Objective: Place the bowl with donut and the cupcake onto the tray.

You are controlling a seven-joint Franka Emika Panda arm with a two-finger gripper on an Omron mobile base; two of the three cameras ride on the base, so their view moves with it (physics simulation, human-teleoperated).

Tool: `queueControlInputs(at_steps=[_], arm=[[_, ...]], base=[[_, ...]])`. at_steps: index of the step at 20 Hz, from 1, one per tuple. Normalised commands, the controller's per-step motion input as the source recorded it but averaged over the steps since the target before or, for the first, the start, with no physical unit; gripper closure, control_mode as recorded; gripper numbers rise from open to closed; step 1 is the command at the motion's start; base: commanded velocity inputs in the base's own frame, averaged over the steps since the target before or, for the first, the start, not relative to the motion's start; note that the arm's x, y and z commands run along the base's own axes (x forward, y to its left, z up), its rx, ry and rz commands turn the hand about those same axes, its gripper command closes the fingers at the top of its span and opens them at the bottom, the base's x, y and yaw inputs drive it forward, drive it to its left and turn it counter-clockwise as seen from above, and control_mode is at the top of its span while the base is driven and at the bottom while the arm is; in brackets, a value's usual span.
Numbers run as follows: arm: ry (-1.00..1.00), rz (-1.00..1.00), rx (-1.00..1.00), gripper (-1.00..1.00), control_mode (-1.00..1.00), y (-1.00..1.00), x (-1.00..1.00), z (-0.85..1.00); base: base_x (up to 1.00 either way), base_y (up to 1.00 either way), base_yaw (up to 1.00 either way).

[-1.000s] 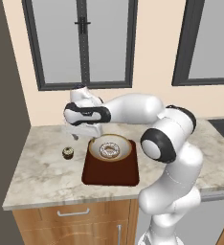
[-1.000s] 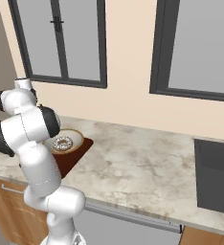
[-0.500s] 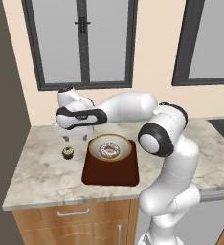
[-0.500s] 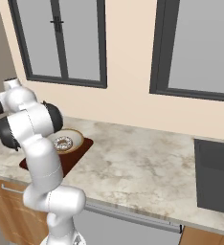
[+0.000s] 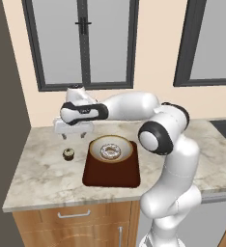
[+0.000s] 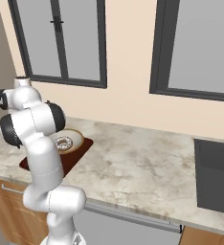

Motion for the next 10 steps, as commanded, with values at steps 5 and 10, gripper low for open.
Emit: queueControlInputs(at_steps=[5,10], arm=[[0.15,0.03,-0.04,-1.0,-1.0,0.07,0.25,-0.16],[0.07,0.0,-0.07,-1.0,-1.0,0.18,0.32,-0.23]], base=[[0.0,0.0,0.0],[0.0,0.0,0.0]])
